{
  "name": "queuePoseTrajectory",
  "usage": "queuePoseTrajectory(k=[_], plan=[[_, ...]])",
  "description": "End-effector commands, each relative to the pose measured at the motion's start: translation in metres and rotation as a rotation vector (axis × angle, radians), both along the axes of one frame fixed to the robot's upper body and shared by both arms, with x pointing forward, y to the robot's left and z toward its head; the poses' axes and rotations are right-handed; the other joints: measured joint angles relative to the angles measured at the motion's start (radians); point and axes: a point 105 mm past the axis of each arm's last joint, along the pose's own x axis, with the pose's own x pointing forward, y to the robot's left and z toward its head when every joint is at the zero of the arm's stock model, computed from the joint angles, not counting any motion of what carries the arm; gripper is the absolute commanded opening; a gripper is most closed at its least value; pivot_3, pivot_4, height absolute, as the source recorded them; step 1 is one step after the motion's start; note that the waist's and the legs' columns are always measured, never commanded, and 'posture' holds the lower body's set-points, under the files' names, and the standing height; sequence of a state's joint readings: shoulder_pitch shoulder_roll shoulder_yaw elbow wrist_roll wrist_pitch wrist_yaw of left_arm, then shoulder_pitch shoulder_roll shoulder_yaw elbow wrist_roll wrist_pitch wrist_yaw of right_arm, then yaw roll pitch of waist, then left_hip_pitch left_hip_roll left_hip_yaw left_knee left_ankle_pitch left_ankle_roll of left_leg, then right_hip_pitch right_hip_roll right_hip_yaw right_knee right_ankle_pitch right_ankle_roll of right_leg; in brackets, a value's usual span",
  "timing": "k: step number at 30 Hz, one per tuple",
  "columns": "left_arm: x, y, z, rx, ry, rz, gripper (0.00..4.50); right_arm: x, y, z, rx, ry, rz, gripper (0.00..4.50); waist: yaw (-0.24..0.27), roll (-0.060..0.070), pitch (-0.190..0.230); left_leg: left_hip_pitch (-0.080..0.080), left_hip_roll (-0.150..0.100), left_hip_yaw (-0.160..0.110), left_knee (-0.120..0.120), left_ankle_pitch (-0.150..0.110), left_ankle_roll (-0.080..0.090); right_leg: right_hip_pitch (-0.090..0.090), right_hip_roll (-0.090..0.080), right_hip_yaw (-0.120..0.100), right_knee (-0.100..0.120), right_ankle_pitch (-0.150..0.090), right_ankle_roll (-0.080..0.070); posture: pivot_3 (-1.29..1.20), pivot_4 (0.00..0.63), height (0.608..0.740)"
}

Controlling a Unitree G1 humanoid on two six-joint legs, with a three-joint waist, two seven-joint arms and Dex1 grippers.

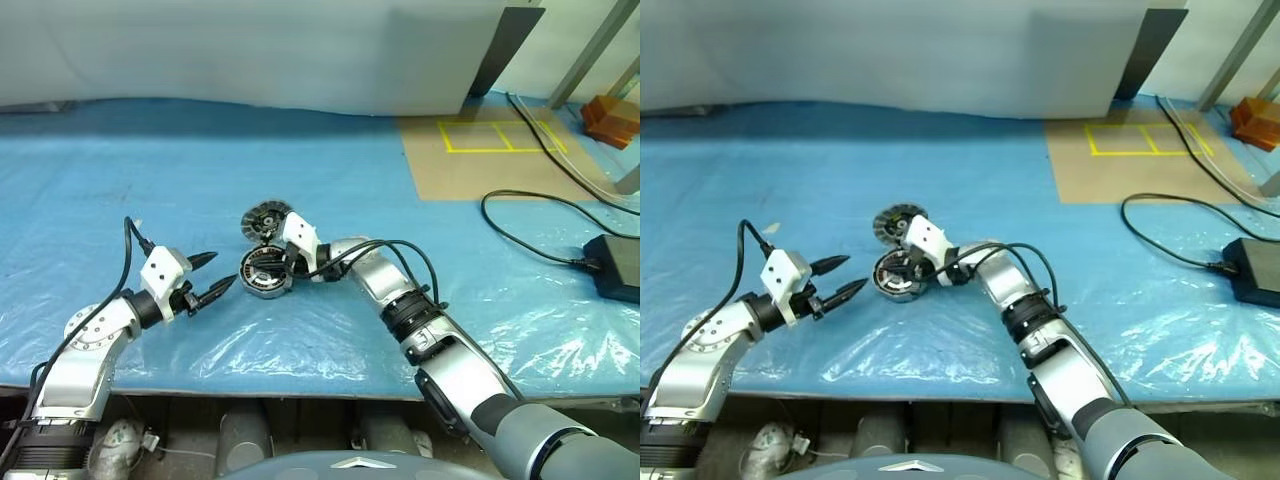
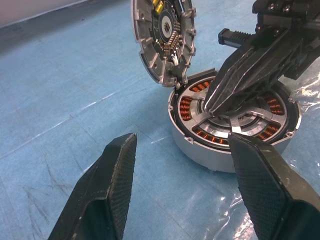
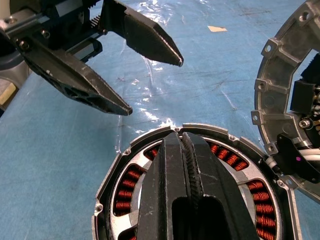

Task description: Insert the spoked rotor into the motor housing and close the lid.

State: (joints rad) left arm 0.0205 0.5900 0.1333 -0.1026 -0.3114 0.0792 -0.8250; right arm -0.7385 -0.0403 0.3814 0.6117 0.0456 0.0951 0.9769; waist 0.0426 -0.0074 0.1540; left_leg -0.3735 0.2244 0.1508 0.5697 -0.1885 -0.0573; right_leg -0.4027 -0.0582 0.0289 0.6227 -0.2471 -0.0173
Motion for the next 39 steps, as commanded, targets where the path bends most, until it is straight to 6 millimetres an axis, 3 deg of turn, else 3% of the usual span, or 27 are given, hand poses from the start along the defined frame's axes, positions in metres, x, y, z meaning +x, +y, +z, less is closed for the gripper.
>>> queuePoseTrajectory(k=[1, 6, 9, 11, 16, 20, 24, 27, 29, 34, 37, 39], plan=[[0.001, 0.003, 0.01, 0.002, -0.038, 0.001, 3.04, 0.002, -0.008, -0.016, -0.044, 0.052, -0.033, 0.03, 0.0, 0.0, 0.0, 0.0, 0.0, 0.0, 0.0, 0.0, 0.0, 0.0, 0.0, 0.0, 0.0, 0.0, 0.0, 0.0, 0.15, 0.74], [0.002, -0.001, 0.011, -0.006, -0.045, 0.0, 3.04, 0.01, -0.001, 0.024, 0.128, 0.097, -0.035, 0.03, 0.001, 0.0, 0.0, 0.0, 0.0, 0.0, 0.0, 0.0, 0.0, 0.0, 0.0, 0.001, 0.0, 0.0, 0.0, 0.0, 0.15, 0.74], [0.009, 0.004, 0.017, -0.029, -0.056, 0.029, 3.04, 0.002, -0.006, 0.061, 0.251, 0.13, 0.04, 0.03, 0.005, 0.0, 0.001, -0.003, 0.0, 0.0, 0.001, 0.0, 0.0, -0.002, 0.0, 0.0, 0.0, 0.0, 0.0, 0.0, 0.15, 0.74], [0.012, 0.007, 0.019, -0.049, -0.04, 0.04, 3.04, -0.004, -0.012, 0.071, 0.27, 0.143, 0.073, 0.03, 0.005, 0.0, 0.001, -0.006, 0.0, 0.0, 0.001, 0.0, 0.0, -0.004, 0.0, 0.0, 0.0, 0.002, 0.003, 0.0, 0.15, 0.74], [0.037, 0.013, 0.043, -0.142, -0.044, 0.059, 3.04, -0.02, -0.048, 0.063, 0.162, 0.244, 0.111, 0.03, 0.021, 0.0, 0.001, -0.006, 0.001, -0.001, -0.001, 0.0, 0.0, -0.004, 0.001, -0.001, -0.001, 0.003, 0.004, 0.0, 0.15, 0.74], [0.076, 0.015, 0.071, -0.219, -0.095, 0.065, 3.04, -0.005, -0.077, 0.05, 0.121, 0.231, -0.044, 0.03, 0.032, 0.0, 0.001, -0.005, 0.0, -0.001, 0.001, 0.0, 0.0, -0.004, 0.0, -0.001, 0.0, 0.003, 0.005, 0.0, 0.15, 0.74], [0.111, 0.012, 0.087, -0.274, -0.089, 0.036, 3.04, 0.0, -0.099, 0.043, 0.107, 0.244, -0.139, 0.03, 0.03, -0.001, 0.001, -0.005, -0.002, -0.001, 0.003, 0.0, 0.0, -0.003, 0.0, 0.0, 0.0, 0.003, 0.005, 0.0, 0.15, 0.74], [0.135, -0.004, 0.086, -0.34, -0.011, -0.014, 2.45, -0.002, -0.108, 0.036, 0.096, 0.254, -0.184, 0.0, 0.037, -0.001, 0.001, -0.005, -0.002, -0.001, 0.002, 0.001, 0.0, -0.002, 0.0, 0.0, 0.0, 0.004, 0.006, 0.0, 0.15, 0.74], [0.144, -0.017, 0.077, -0.306, 0.034, -0.033, 1.79, -0.004, -0.111, 0.034, 0.091, 0.252, -0.198, 0.0, 0.039, -0.001, 0.001, -0.006, -0.002, -0.001, 0.001, 0.001, 0.0, -0.003, 0.001, 0.0, -0.001, 0.004, 0.006, 0.0, 0.15, 0.74], [0.145, -0.064, 0.059, -0.232, 0.141, -0.201, 0.01, -0.012, -0.116, 0.028, 0.068, 0.24, -0.244, 0.0, 0.048, -0.003, 0.003, -0.008, -0.002, -0.002, 0.002, 0.001, 0.0, -0.004, 0.001, -0.001, -0.003, 0.004, 0.006, 0.0, 0.15, 0.74], [0.145, -0.073, 0.055, -0.193, 0.148, -0.227, 0.01, -0.016, -0.118, 0.032, 0.081, 0.217, -0.266, 0.0, 0.055, -0.004, 0.003, -0.008, -0.002, -0.003, 0.001, 0.001, 0.0, -0.004, 0.0, -0.001, -0.003, 0.004, 0.006, 0.0, 0.15, 0.74], [0.144, -0.083, 0.066, -0.21, 0.131, -0.286, 0.01, -0.019, -0.121, 0.036, 0.103, 0.227, -0.282, 0.0, 0.057, -0.004, 0.003, -0.008, -0.001, -0.003, 0.001, 0.0, 0.0, -0.003, 0.0, -0.002, -0.002, 0.004, 0.006, 0.0, 0.15, 0.74]])
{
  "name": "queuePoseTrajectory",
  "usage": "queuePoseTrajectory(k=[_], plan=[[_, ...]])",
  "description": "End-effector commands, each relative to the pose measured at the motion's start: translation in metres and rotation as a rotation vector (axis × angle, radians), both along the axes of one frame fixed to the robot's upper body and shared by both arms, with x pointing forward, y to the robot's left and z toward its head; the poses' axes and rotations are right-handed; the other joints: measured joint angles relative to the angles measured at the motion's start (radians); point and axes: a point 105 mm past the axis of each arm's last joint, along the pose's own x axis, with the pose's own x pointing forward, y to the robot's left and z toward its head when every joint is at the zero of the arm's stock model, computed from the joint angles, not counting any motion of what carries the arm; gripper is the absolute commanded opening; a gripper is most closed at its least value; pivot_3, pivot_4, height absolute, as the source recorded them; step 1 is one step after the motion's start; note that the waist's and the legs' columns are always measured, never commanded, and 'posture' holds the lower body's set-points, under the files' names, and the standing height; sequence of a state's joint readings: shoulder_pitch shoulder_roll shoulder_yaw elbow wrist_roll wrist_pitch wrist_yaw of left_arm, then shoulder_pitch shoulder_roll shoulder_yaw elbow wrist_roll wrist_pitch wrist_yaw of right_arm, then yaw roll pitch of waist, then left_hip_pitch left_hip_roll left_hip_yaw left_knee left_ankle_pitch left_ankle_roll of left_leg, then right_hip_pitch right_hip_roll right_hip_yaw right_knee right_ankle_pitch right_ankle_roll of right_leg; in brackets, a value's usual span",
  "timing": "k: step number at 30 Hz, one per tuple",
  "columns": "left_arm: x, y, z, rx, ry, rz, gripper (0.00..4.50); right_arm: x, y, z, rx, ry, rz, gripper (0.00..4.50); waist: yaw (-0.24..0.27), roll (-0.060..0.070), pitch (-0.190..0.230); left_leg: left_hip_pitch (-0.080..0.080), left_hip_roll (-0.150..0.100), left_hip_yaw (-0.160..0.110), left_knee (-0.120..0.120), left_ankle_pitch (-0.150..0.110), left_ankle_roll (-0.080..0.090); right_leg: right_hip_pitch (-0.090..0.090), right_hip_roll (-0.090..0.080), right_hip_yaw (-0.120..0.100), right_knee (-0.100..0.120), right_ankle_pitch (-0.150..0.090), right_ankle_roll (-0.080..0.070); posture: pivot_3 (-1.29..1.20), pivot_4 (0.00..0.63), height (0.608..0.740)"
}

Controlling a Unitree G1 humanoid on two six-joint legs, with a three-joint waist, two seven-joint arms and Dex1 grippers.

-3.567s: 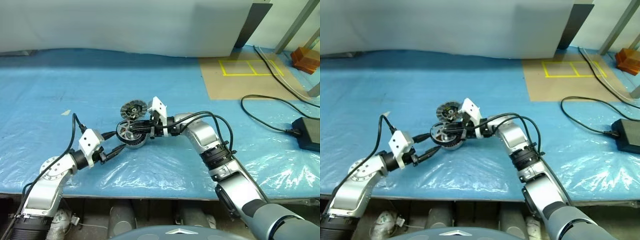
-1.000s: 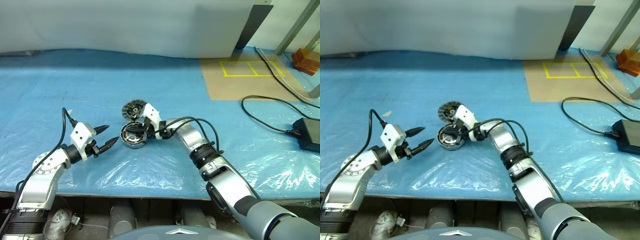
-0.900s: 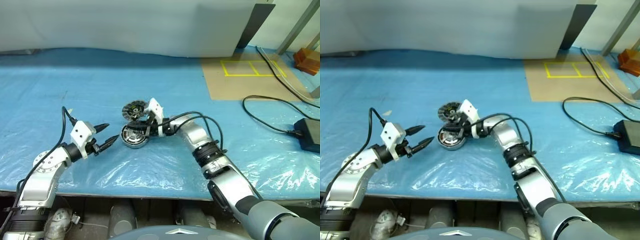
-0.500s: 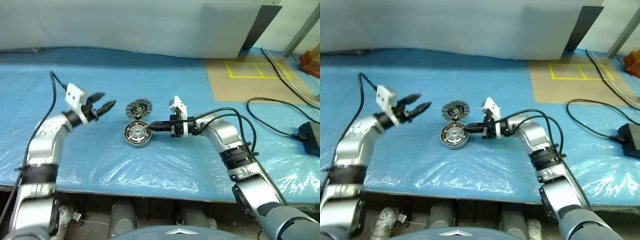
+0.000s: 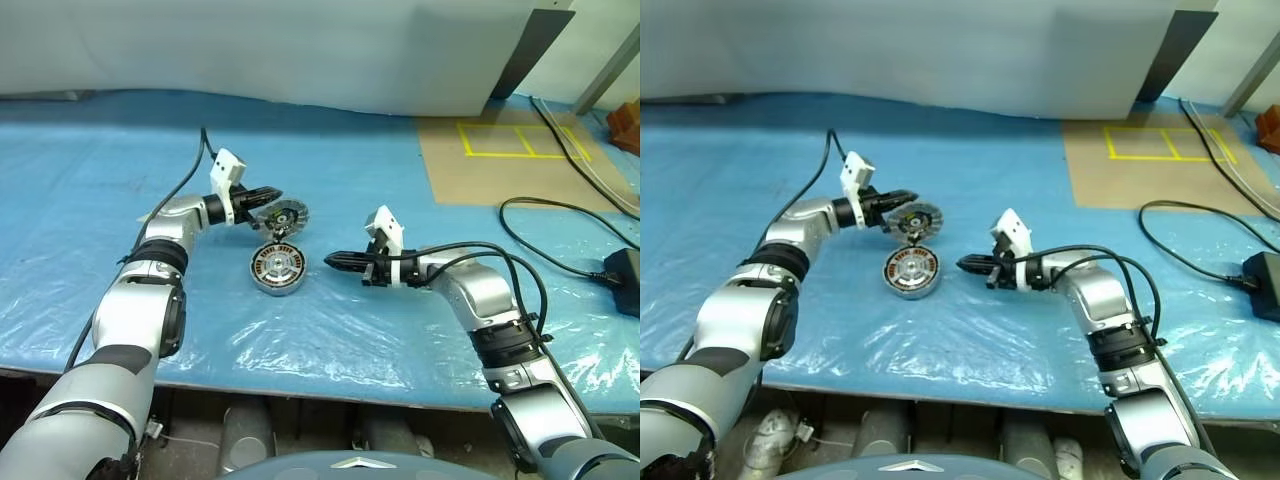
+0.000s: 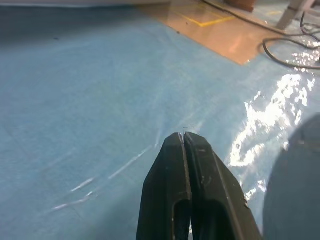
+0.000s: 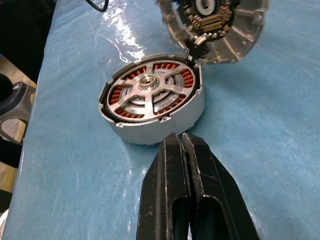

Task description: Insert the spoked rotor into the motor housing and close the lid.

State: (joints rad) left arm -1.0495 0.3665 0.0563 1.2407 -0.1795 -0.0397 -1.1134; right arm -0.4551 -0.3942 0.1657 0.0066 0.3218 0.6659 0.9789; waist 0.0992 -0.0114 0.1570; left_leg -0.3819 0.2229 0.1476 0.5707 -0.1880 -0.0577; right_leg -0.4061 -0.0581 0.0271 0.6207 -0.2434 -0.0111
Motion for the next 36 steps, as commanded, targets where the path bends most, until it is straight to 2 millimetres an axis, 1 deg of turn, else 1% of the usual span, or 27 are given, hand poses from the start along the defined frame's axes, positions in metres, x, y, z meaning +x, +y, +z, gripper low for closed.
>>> queuePoseTrajectory(k=[1, 3, 5, 6, 9, 10, 12, 14, 15, 16, 19, 20, 24, 27, 31, 33, 36], plan=[[0.001, -0.014, 0.033, -0.02, -0.094, -0.094, 0.01, -0.006, -0.005, 0.018, 0.04, -0.043, -0.017, 0.0, 0.005, 0.0, 0.0, 0.0, 0.0, 0.0, 0.0, 0.0, 0.0, 0.0, 0.0, 0.0, 0.0, 0.0, 0.0, 0.0, 0.15, 0.74], [-0.002, -0.02, 0.042, -0.014, -0.119, -0.155, 0.01, -0.008, -0.01, 0.014, 0.027, -0.032, -0.042, 0.0, 0.011, -0.001, 0.0, 0.0, 0.0, 0.0, 0.001, 0.0, 0.0, 0.001, -0.001, 0.0, 0.0, 0.0, 0.001, 0.0, 0.15, 0.74], [-0.004, -0.022, 0.04, 0.063, -0.155, -0.19, 0.01, -0.01, -0.013, 0.01, 0.014, -0.028, -0.056, 0.0, 0.016, -0.001, 0.0, 0.0, -0.001, 0.0, 0.001, 0.0, 0.0, 0.001, -0.002, 0.0, 0.0, 0.0, 0.001, 0.0, 0.15, 0.74], [-0.007, -0.025, 0.04, 0.075, -0.159, -0.226, 0.01, -0.01, -0.014, 0.009, 0.014, -0.024, -0.061, 0.0, 0.02, -0.001, 0.0, 0.0, -0.001, 0.0, 0.001, 0.0, 0.0, 0.001, -0.002, 0.0, 0.0, 0.0, 0.001, 0.0, 0.15, 0.74], [-0.021, -0.036, 0.039, 0.106, -0.18, -0.372, 0.01, -0.01, -0.013, 0.005, 0.017, -0.016, -0.07, 0.0, 0.022, 0.0, 0.001, 0.001, -0.001, 0.0, 0.0, 0.0, 0.0, 0.001, -0.001, 0.0, -0.001, 0.0, 0.001, 0.0, 0.15, 0.74], [-0.027, -0.04, 0.035, 0.123, -0.179, -0.431, 0.01, -0.009, -0.013, 0.005, 0.014, -0.018, -0.075, 0.0, 0.022, 0.0, 0.001, 0.001, -0.001, 0.0, -0.001, 0.0, 0.0, 0.001, -0.001, 0.0, -0.001, 0.0, 0.001, 0.0, 0.15, 0.74], [-0.038, -0.044, 0.021, 0.185, -0.178, -0.525, 0.01, -0.008, -0.012, 0.004, 0.01, -0.021, -0.081, 0.0, 0.024, 0.0, 0.001, 0.001, -0.001, 0.0, -0.001, 0.0, 0.0, 0.001, -0.001, 0.0, -0.001, 0.0, 0.001, 0.0, 0.15, 0.74], [-0.047, -0.045, 0.005, 0.232, -0.165, -0.583, 0.01, -0.007, -0.012, 0.003, 0.005, -0.022, -0.081, 0.0, 0.024, 0.0, 0.001, 0.001, -0.001, 0.0, -0.001, 0.0, 0.0, 0.001, -0.001, 0.0, -0.001, 0.0, 0.001, 0.0, 0.15, 0.74], [-0.049, -0.046, 0.001, 0.236, -0.156, -0.597, 0.01, -0.006, -0.012, 0.001, -0.006, -0.028, -0.083, 0.0, 0.024, 0.0, 0.001, 0.001, -0.001, 0.0, -0.001, 0.0, 0.0, 0.001, -0.001, 0.0, -0.001, 0.0, 0.001, 0.0, 0.15, 0.74], [-0.051, -0.047, -0.001, 0.234, -0.155, -0.606, 0.01, -0.006, -0.012, 0.0, -0.014, -0.033, -0.085, 0.0, 0.023, 0.0, 0.001, 0.002, -0.001, 0.0, -0.001, 0.0, 0.0, 0.002, -0.001, 0.0, -0.001, 0.0, 0.001, 0.0, 0.15, 0.74], [-0.055, -0.052, 0.005, 0.187, -0.176, -0.632, 0.01, -0.005, -0.012, -0.001, -0.015, -0.031, -0.088, 0.0, 0.023, 0.0, 0.001, 0.002, 0.0, 0.0, 0.0, 0.0, 0.0, 0.001, -0.001, 0.0, 0.0, 0.0, 0.001, 0.0, 0.15, 0.74], [-0.058, -0.053, 0.004, 0.193, -0.184, -0.653, 0.01, -0.006, -0.012, -0.001, -0.014, -0.028, -0.085, 0.0, 0.024, 0.0, 0.001, 0.002, 0.0, 0.0, 0.0, 0.0, 0.0, 0.001, -0.001, 0.0, 0.0, 0.0, 0.001, 0.0, 0.15, 0.74], [-0.079, -0.048, -0.018, 0.269, -0.185, -0.746, 0.01, -0.008, -0.01, -0.002, -0.01, -0.023, -0.082, 0.0, 0.025, 0.0, 0.001, 0.001, -0.001, 0.0, -0.001, 0.0, 0.0, 0.001, -0.001, 0.0, -0.001, 0.0, 0.001, 0.0, 0.15, 0.74], [-0.093, -0.045, -0.03, 0.28, -0.168, -0.781, 0.01, -0.006, -0.009, -0.001, -0.006, -0.027, -0.09, 0.0, 0.022, 0.0, 0.001, 0.002, 0.0, 0.001, -0.003, 0.0, 0.0, 0.001, -0.001, 0.0, -0.002, 0.0, 0.001, 0.0, 0.15, 0.74], [-0.111, -0.037, -0.048, 0.334, -0.17, -0.826, 0.01, -0.005, -0.008, -0.001, -0.011, -0.031, -0.085, 0.0, 0.022, 0.001, 0.001, 0.002, 0.0, 0.001, -0.004, 0.0, 0.0, 0.001, -0.001, 0.0, -0.002, 0.0, 0.0, 0.0, 0.15, 0.74], [-0.117, -0.032, -0.052, 0.352, -0.166, -0.835, 0.01, -0.003, -0.008, 0.0, -0.012, -0.034, -0.083, 0.0, 0.022, 0.001, 0.001, 0.004, 0.0, 0.002, -0.004, 0.0, 0.0, 0.002, -0.001, 0.0, -0.002, 0.0, 0.0, 0.0, 0.15, 0.74], [-0.112, -0.024, -0.048, 0.341, -0.173, -0.773, 0.01, 0.0, -0.006, 0.003, 0.002, -0.042, -0.083, 0.0, 0.021, 0.001, 0.001, 0.004, 0.0, 0.002, -0.004, 0.0, 0.0, 0.002, -0.001, 0.001, -0.002, 0.0, 0.0, 0.0, 0.15, 0.74]])
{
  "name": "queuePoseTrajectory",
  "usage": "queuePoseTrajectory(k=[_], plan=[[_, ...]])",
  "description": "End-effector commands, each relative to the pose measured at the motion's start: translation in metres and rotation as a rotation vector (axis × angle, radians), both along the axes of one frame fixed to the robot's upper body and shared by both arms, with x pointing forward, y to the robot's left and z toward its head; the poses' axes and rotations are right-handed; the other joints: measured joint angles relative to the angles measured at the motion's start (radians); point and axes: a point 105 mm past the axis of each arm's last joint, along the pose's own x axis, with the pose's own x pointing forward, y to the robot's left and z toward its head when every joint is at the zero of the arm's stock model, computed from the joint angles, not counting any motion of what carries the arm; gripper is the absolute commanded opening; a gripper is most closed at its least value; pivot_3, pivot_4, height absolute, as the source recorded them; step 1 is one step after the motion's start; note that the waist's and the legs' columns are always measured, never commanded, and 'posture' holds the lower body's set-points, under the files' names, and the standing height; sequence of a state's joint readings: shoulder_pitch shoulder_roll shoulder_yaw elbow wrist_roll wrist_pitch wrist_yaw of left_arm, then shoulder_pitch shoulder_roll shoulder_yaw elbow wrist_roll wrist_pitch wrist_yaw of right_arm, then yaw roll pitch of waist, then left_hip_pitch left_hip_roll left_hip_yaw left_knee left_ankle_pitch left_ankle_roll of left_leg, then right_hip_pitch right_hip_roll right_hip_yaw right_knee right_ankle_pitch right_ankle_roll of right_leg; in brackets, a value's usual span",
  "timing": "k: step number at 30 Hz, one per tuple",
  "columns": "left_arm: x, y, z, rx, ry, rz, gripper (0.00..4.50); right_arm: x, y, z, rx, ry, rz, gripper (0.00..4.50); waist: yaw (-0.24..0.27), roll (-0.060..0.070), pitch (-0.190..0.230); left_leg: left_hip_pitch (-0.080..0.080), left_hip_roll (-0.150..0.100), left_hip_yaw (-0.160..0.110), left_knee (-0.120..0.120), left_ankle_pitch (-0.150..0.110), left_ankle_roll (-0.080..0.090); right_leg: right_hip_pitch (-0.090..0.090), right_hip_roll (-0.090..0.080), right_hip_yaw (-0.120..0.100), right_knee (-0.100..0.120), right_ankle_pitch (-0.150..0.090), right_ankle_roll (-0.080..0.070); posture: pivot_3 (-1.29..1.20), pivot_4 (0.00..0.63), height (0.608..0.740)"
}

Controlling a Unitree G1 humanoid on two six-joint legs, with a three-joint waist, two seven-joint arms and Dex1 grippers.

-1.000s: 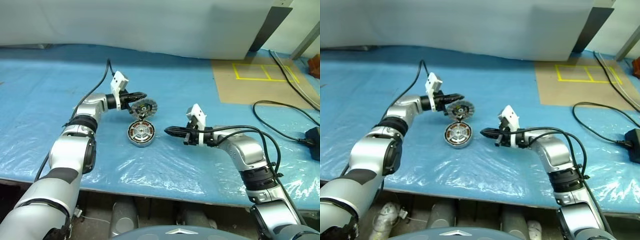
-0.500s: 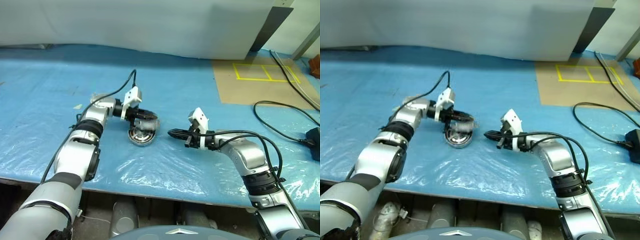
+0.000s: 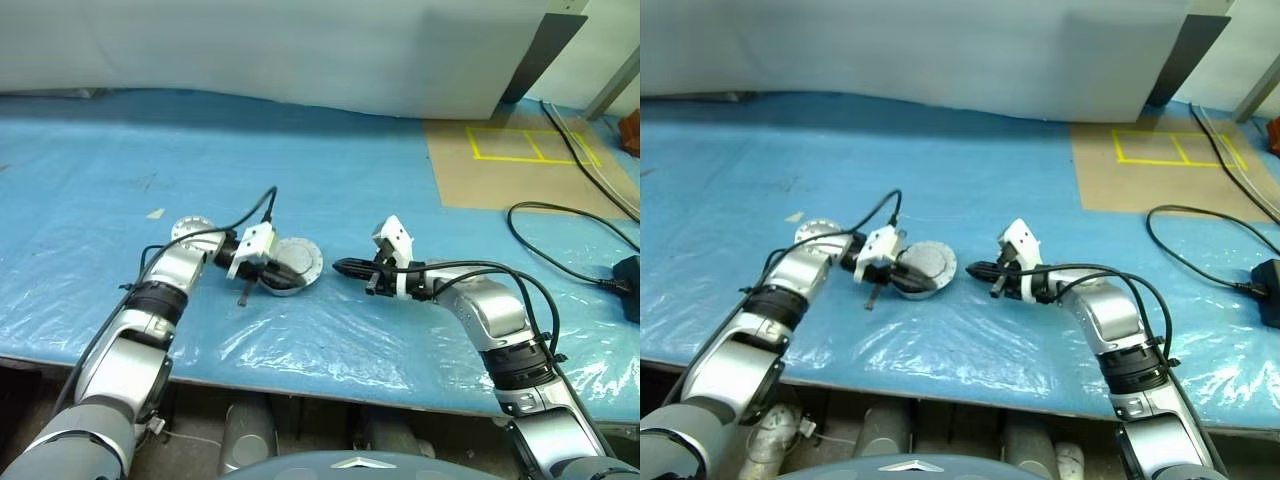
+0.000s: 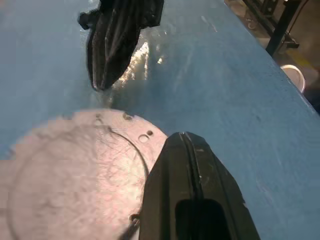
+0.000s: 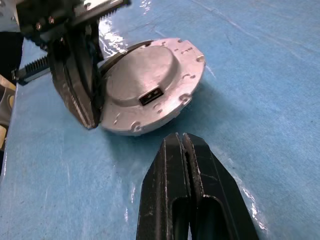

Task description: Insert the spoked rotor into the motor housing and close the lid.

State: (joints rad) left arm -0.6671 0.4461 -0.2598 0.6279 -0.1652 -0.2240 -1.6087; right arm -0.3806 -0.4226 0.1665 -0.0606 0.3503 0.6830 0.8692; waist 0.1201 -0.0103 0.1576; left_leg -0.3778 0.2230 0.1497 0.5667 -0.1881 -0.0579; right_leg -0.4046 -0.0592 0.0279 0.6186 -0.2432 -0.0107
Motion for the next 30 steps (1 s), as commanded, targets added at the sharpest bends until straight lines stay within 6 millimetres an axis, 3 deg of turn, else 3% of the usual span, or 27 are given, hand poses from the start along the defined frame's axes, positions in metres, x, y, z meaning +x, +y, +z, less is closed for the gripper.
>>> queuePoseTrajectory(k=[1, 4, 7, 11, 16, 19, 23, 30], plan=[[0.008, 0.007, 0.008, -0.019, -0.026, 0.068, 0.01, 0.006, 0.005, 0.016, 0.036, -0.059, 0.012, 0.0, 0.0, 0.0, 0.0, 0.0, 0.0, 0.0, 0.0, 0.0, 0.0, 0.0, 0.0, 0.0, 0.0, 0.0, 0.0, 0.0, 0.15, 0.74], [0.024, -0.005, 0.066, -0.254, -0.07, 0.164, 0.01, 0.004, 0.011, 0.031, 0.123, -0.06, 0.036, 0.0, -0.001, 0.001, 0.0, -0.001, 0.0, 0.0, 0.001, 0.0, 0.0, -0.001, 0.0, 0.0, 0.002, 0.0, 0.0, 0.0, 0.15, 0.74], [0.018, -0.006, 0.109, -0.401, -0.114, 0.193, 0.01, 0.001, 0.014, 0.043, 0.155, -0.063, 0.078, 0.0, -0.001, 0.001, 0.0, -0.003, 0.0, 0.0, 0.001, 0.0, 0.0, -0.002, 0.0, 0.0, 0.001, 0.0, 0.0, 0.0, 0.15, 0.74], [-0.003, 0.001, 0.131, -0.463, -0.117, 0.209, 0.01, -0.004, 0.016, 0.054, 0.16, -0.066, 0.151, 0.0, -0.02, 0.001, 0.0, -0.004, 0.0, 0.0, -0.002, 0.0, 0.0, -0.002, 0.001, 0.0, -0.002, 0.0, 0.0, 0.0, 0.15, 0.74], [-0.009, 0.025, 0.124, -0.403, -0.145, 0.338, 0.01, 0.001, 0.025, 0.068, 0.145, -0.16, 0.197, 0.0, -0.04, 0.001, 0.001, -0.003, 0.001, 0.0, -0.004, -0.001, -0.001, -0.003, 0.003, 0.0, -0.005, 0.0, 0.0, 0.0, 0.15, 0.74], [-0.006, 0.044, 0.107, -0.349, -0.163, 0.455, 0.0, 0.006, 0.037, 0.076, 0.167, -0.225, 0.216, 0.6, -0.05, 0.001, 0.001, -0.002, 0.0, 0.0, -0.003, -0.001, -0.001, -0.003, 0.002, -0.001, -0.005, 0.0, 0.0, 0.0, 0.15, 0.74], [-0.012, 0.06, 0.09, -0.382, -0.104, 0.624, 0.0, -0.004, 0.061, 0.067, 0.147, -0.222, 0.344, 1.96, -0.053, 0.001, 0.001, -0.002, 0.0, 0.0, -0.003, -0.001, -0.001, -0.002, 0.002, -0.001, -0.005, 0.0, 0.0, 0.0, 0.15, 0.74], [-0.031, 0.083, 0.06, -0.364, -0.046, 0.812, 0.0, -0.005, 0.074, 0.061, 0.137, -0.196, 0.447, 4.4, -0.052, 0.001, 0.001, -0.004, 0.0, 0.0, -0.002, -0.001, -0.001, -0.002, 0.001, -0.001, -0.005, 0.0, 0.0, 0.0, 0.15, 0.74]])
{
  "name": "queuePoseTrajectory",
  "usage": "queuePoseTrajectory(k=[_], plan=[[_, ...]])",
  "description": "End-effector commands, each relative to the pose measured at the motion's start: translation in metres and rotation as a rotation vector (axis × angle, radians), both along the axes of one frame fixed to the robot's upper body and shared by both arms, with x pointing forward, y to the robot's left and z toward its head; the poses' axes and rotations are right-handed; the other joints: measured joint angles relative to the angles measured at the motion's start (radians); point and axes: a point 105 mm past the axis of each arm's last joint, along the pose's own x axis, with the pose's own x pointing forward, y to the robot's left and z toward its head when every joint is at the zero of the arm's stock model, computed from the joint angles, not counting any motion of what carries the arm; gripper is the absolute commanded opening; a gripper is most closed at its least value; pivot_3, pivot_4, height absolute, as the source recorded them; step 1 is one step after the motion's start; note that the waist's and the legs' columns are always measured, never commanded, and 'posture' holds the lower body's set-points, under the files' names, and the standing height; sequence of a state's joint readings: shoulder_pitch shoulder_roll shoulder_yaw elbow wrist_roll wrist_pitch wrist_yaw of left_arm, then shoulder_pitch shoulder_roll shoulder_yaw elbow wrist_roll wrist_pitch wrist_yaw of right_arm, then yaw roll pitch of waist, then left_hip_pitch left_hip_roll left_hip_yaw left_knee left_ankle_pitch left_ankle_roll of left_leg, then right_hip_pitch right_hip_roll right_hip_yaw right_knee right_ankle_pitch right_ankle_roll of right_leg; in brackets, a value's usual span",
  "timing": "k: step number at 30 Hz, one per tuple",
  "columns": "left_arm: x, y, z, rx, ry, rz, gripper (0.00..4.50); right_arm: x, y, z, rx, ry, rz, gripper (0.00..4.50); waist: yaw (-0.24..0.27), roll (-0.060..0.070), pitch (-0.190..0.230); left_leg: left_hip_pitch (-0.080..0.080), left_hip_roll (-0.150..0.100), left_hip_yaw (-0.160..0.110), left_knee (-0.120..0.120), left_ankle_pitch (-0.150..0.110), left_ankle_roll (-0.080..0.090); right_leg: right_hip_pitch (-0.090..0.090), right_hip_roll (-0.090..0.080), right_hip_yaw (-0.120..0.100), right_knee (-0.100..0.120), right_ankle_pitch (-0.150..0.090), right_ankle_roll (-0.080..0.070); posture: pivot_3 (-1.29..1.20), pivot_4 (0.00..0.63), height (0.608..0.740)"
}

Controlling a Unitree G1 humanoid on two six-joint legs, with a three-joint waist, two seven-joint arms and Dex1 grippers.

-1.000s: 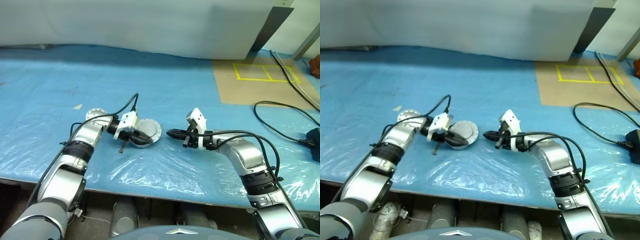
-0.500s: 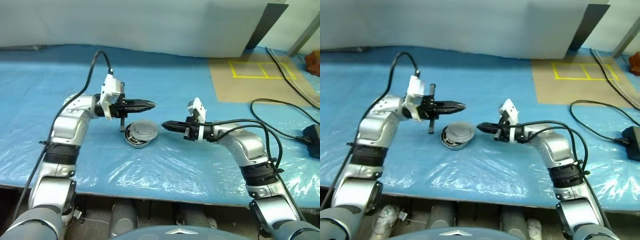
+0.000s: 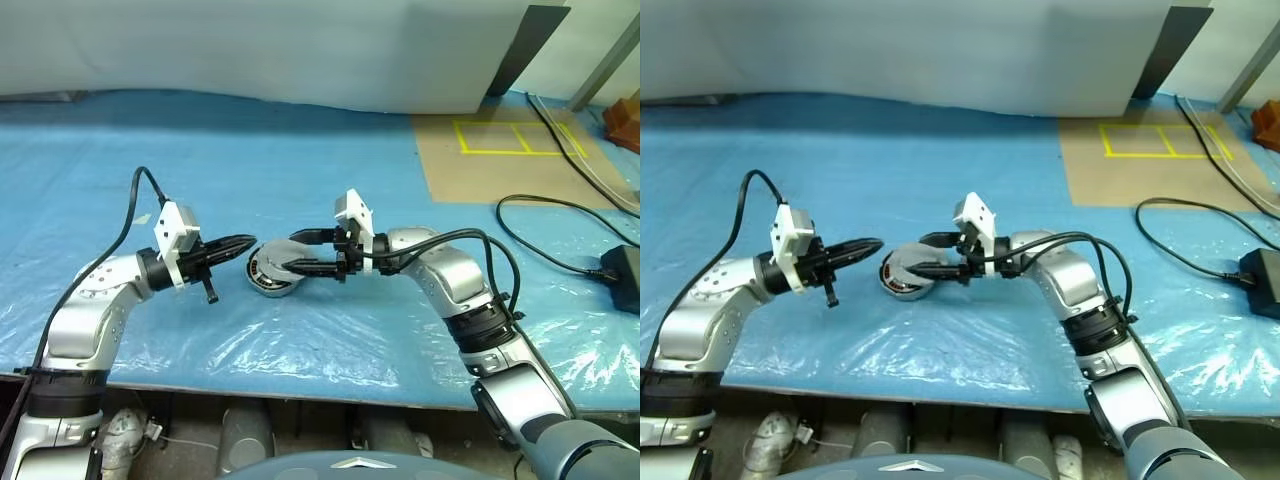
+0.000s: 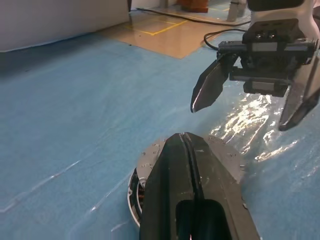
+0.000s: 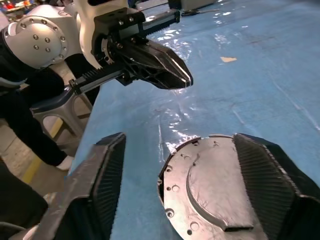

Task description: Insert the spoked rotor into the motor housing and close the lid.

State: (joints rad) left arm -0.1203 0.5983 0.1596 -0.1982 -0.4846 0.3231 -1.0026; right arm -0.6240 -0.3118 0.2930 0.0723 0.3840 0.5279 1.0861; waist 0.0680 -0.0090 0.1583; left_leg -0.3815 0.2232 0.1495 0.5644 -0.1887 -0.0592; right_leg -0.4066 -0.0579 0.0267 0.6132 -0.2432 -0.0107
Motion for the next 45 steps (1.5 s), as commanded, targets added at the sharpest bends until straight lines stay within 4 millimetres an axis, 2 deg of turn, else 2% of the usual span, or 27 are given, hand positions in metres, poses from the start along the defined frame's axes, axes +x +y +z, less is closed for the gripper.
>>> queuePoseTrajectory(k=[1, 10, 15, 23, 26, 31, 33, 37, 45], plan=[[-0.009, 0.011, 0.004, 0.001, -0.028, 0.064, 0.0, 0.001, 0.005, 0.009, 0.004, -0.046, 0.046, 4.46, 0.0, 0.0, 0.0, 0.0, 0.0, 0.0, 0.0, 0.0, 0.0, 0.0, 0.0, 0.0, 0.0, 0.0, 0.0, 0.0, 0.15, 0.74], [-0.02, 0.027, -0.031, 0.017, 0.044, 0.197, 0.0, 0.024, 0.015, -0.009, -0.053, -0.135, -0.015, 4.46, -0.001, 0.0, 0.0, 0.002, 0.001, 0.0, 0.002, 0.0, 0.0, 0.0, 0.0, 0.001, 0.004, 0.0, 0.0, 0.0, 0.15, 0.74], [-0.022, 0.025, -0.033, 0.017, 0.045, 0.213, 0.0, 0.03, 0.017, -0.015, -0.068, -0.165, -0.03, 4.46, -0.001, 0.0, 0.0, 0.001, 0.001, 0.0, 0.002, 0.0, 0.0, 0.0, 0.0, 0.001, 0.004, 0.0, 0.0, 0.0, 0.15, 0.74], [-0.014, 0.021, -0.028, 0.004, 0.022, 0.218, 0.0, 0.032, 0.016, -0.036, -0.141, -0.179, -0.041, 4.46, -0.002, 0.0, 0.0, 0.002, 0.001, 0.0, 0.006, 0.0, 0.0, 0.0, 0.0, 0.001, 0.008, 0.0, -0.001, 0.0, 0.15, 0.74], [-0.011, 0.015, -0.033, -0.002, 0.032, 0.219, 0.0, 0.034, 0.015, -0.047, -0.17, -0.159, -0.054, 4.46, -0.002, 0.0, 0.0, 0.002, 0.001, 0.0, 0.006, 0.0, 0.0, 0.0, 0.0, 0.001, 0.008, 0.0, -0.001, 0.0, 0.15, 0.74], [-0.012, 0.013, -0.038, 0.02, 0.035, 0.205, 0.0, 0.031, 0.017, -0.049, -0.165, -0.141, -0.052, 4.46, -0.006, 0.0, 0.0, 0.003, 0.001, 0.0, 0.007, 0.0, 0.0, 0.0, 0.0, 0.002, 0.009, 0.0, -0.001, 0.0, 0.15, 0.74], [-0.011, 0.015, -0.04, 0.023, 0.038, 0.209, 0.0, 0.031, 0.017, -0.051, -0.169, -0.143, -0.049, 4.08, -0.006, 0.0, 0.0, 0.003, 0.001, 0.0, 0.007, 0.0, 0.0, 0.0, 0.0, 0.002, 0.009, 0.0, -0.001, 0.0, 0.15, 0.74], [-0.01, 0.019, -0.037, 0.01, 0.029, 0.227, 0.0, 0.032, 0.019, -0.045, -0.161, -0.173, -0.055, 2.96, -0.006, 0.0, 0.0, 0.003, 0.001, 0.0, 0.007, 0.0, 0.0, 0.0, 0.0, 0.002, 0.009, 0.0, -0.001, 0.0, 0.15, 0.74], [-0.007, 0.032, -0.036, 0.017, 0.009, 0.277, 0.0, 0.036, 0.037, -0.004, -0.076, -0.175, -0.069, 2.96, -0.02, 0.0, 0.0, 0.002, 0.001, 0.0, 0.007, 0.0, 0.0, 0.0, 0.0, 0.002, 0.01, 0.0, -0.001, 0.0, 0.15, 0.74]])
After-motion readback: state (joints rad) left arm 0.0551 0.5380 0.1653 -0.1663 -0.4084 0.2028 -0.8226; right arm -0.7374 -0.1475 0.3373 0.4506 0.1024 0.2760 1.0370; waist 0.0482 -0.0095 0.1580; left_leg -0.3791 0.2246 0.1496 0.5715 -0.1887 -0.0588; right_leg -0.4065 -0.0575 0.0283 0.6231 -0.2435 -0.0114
